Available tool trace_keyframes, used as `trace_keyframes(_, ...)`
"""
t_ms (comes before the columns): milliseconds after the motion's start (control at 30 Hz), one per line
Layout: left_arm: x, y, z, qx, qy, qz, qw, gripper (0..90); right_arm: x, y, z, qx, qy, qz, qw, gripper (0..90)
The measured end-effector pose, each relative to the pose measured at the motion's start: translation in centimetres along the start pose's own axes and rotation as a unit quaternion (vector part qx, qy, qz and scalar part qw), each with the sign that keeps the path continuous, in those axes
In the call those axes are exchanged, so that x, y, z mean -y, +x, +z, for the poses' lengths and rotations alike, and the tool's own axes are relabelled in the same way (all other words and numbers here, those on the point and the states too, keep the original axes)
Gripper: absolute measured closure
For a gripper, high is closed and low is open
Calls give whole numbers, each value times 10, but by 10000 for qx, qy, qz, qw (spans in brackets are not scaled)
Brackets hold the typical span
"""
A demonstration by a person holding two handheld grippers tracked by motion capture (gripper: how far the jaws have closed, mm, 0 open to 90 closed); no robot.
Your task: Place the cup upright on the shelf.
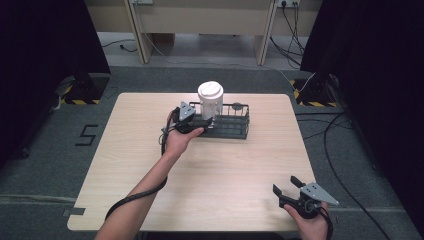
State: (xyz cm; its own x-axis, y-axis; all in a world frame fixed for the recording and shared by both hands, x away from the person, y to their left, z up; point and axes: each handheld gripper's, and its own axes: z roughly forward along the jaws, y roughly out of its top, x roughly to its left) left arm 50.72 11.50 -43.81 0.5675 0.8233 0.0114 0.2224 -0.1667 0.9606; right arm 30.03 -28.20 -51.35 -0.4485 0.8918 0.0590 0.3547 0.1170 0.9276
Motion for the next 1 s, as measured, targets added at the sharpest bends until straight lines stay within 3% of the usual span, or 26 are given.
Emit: trace_keyframes(1000, 17, 8, -69, -1, -84, 186, 9998, 146, 0, 1, 1, 24, 23, -16, 10000, 224)
